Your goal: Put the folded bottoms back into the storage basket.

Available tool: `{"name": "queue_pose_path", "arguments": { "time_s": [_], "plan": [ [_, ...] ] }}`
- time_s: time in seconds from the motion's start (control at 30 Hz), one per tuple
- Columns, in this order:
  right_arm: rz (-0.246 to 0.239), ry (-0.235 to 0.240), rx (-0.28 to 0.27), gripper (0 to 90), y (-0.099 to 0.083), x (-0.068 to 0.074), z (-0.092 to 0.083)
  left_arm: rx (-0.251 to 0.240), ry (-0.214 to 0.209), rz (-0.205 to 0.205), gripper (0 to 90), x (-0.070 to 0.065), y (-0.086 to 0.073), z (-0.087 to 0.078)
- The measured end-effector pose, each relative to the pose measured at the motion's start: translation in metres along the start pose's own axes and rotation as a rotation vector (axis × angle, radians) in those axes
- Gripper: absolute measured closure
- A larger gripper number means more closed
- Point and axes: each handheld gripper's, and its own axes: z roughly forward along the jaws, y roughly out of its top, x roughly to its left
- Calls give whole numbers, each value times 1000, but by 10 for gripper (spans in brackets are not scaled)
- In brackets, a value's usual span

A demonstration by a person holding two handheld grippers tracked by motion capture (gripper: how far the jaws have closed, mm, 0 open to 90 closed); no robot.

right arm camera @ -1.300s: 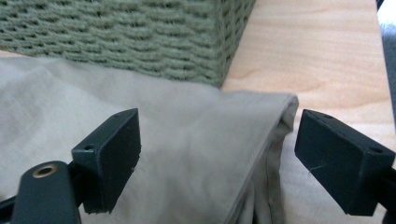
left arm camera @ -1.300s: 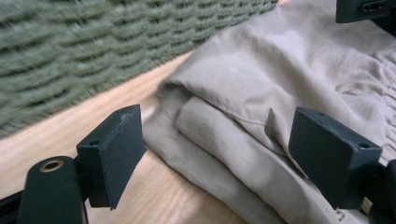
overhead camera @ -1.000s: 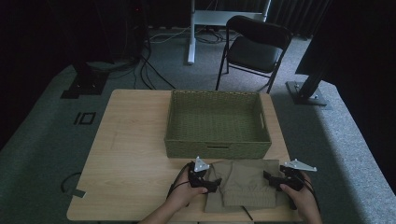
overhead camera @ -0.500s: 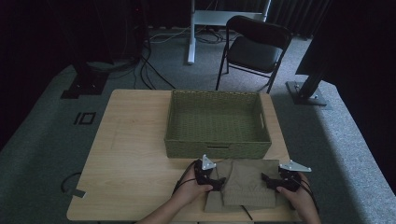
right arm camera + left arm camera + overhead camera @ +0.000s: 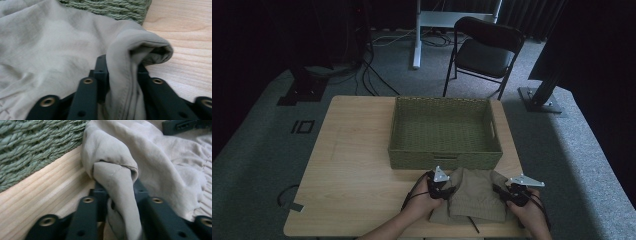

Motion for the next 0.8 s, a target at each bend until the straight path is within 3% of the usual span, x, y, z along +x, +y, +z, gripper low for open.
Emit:
{"name": "queue_pose_path", "arguments": {
  "time_s": [0.07, 0.23, 0.7, 0.8],
  "plan": [
    [-10, -11, 12, 768, 2, 2, -1, -5, -11, -15, 781, 1, 0, -1],
    [14, 1, 13, 786, 7, 3, -7, -5, -21, -5, 801, -1, 1, -5],
    [54, 67, -68, 792, 22, 7, -42, -36, -76, 24, 811, -15, 24, -33],
    [69, 91, -118, 794, 29, 9, -53, -62, -85, 25, 813, -15, 32, -43]
  ]
}}
